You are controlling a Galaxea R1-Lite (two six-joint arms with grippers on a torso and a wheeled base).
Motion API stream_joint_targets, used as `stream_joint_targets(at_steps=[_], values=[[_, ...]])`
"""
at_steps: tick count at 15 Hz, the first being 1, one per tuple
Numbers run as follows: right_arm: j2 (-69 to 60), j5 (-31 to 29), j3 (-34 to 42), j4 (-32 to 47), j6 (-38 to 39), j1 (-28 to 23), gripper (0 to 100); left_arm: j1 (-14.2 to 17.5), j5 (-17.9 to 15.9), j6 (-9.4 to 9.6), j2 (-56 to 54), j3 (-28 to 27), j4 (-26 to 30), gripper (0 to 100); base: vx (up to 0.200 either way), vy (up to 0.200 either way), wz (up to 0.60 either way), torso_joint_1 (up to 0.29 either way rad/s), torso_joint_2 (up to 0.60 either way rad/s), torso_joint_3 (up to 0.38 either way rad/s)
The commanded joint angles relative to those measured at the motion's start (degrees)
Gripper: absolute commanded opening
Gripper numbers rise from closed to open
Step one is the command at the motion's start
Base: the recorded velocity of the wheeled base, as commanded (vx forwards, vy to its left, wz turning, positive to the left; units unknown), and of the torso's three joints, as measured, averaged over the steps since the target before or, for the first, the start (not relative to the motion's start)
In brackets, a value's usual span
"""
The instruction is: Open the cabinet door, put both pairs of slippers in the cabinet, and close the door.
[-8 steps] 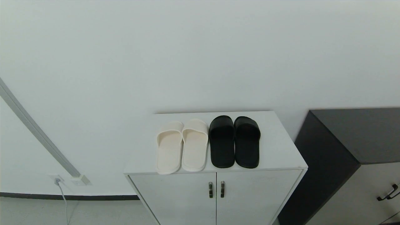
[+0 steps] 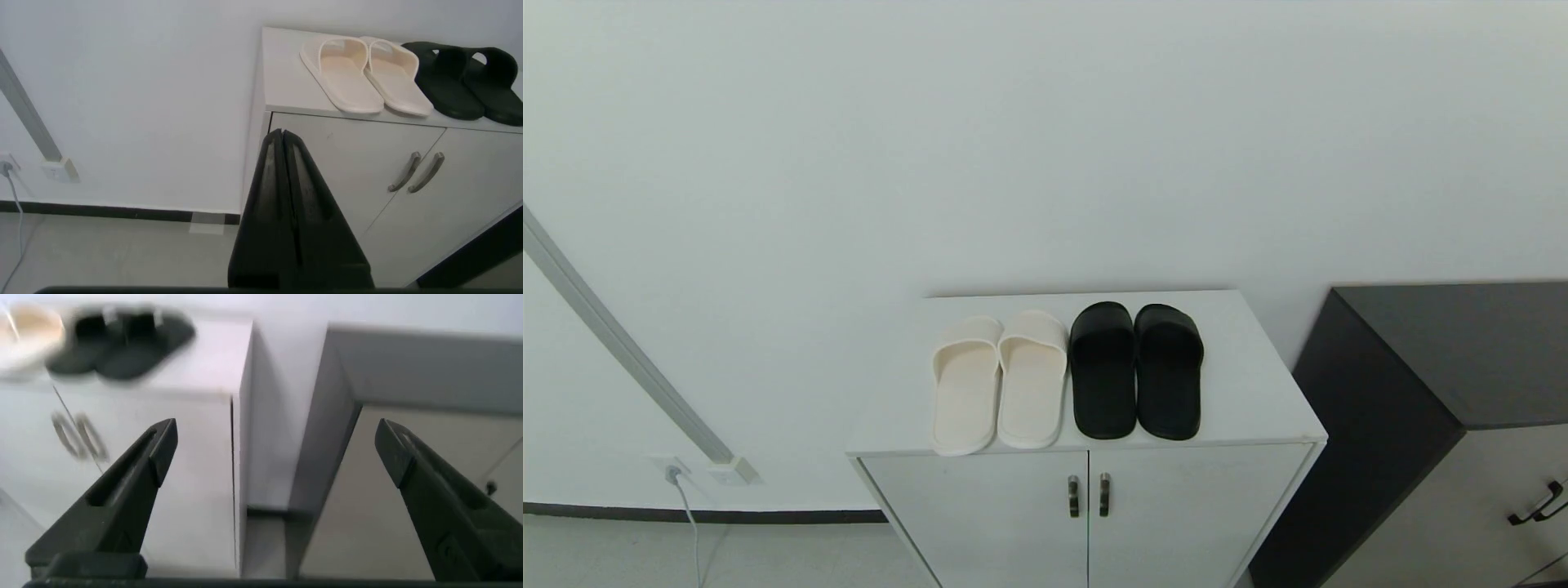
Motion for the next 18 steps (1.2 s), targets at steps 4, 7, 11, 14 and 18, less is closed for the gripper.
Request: stream_joint_targets(at_steps=[4, 7, 11, 14, 18], values=[[26.0, 9.3, -15.5, 4.9, 4.6, 1.8, 100, 0.0, 0.0, -0.01, 0.1, 0.1, 0.0, 0, 0.0, 0.0, 0.0, 0.0, 0.0, 0.0], [48.8, 8.8, -16.4, -14.5, 6.4, 7.2, 100, 0.0, 0.0, -0.01, 0.1, 0.0, 0.0, 0, 0.0, 0.0, 0.0, 0.0, 0.0, 0.0], [66.9, -11.3, -25.9, -22.5, 15.5, 30.8, 100, 0.0, 0.0, -0.01, 0.0, 0.1, 0.0, 0, 0.0, 0.0, 0.0, 0.0, 0.0, 0.0], [76.5, -20.5, -33.5, -22.6, 19.3, 39.6, 100, 0.0, -0.1, 0.07, 0.1, 0.0, 0.0, 0, 0.0, 0.0, 0.0, 0.0, 0.0, 0.0], [88.9, -29.1, -42.6, -23.2, 22.4, 45.3, 100, 0.0, -0.1, 0.07, 0.0, 0.0, 0.0, 0, 0.0, 0.0, 0.0, 0.0, 0.0, 0.0]])
